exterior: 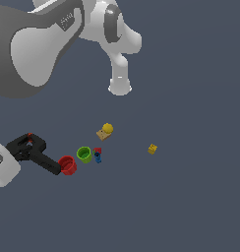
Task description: Pick up a designated object from a clutter of objects.
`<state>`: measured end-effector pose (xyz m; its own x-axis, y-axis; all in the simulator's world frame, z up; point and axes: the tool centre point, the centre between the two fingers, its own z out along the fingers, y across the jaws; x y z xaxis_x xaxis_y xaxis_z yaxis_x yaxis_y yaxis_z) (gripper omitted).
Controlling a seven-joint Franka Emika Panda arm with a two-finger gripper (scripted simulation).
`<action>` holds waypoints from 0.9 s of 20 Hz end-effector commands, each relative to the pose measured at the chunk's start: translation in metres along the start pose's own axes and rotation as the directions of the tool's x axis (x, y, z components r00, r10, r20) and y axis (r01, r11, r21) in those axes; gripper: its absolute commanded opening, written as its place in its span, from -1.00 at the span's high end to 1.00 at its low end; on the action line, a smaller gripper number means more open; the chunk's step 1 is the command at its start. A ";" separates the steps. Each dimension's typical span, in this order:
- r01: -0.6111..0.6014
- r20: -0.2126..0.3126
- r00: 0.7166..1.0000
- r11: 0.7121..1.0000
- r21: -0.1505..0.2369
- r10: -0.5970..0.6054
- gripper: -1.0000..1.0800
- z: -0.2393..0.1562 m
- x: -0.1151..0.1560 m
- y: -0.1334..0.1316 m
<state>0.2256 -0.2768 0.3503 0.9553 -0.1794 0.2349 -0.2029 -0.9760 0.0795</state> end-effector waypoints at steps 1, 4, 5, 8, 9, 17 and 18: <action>0.000 -0.002 1.000 1.000 0.000 0.000 1.00 -0.003 0.000 0.000; 0.000 -0.002 1.000 1.000 0.000 0.000 1.00 -0.013 0.000 0.000; 0.000 -0.002 1.000 1.000 0.000 0.000 1.00 -0.018 -0.001 0.000; 0.000 -0.002 1.000 1.000 0.000 0.000 1.00 -0.037 -0.002 0.000; 0.000 -0.002 1.000 1.000 0.000 0.000 1.00 -0.043 -0.003 0.000; 0.000 -0.002 1.000 1.000 0.000 0.000 1.00 -0.067 -0.003 0.001; 0.000 -0.002 1.000 1.000 0.000 0.000 1.00 -0.067 -0.003 0.001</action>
<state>0.2085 -0.2688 0.4117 0.9553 -0.1795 0.2351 -0.2030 -0.9760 0.0795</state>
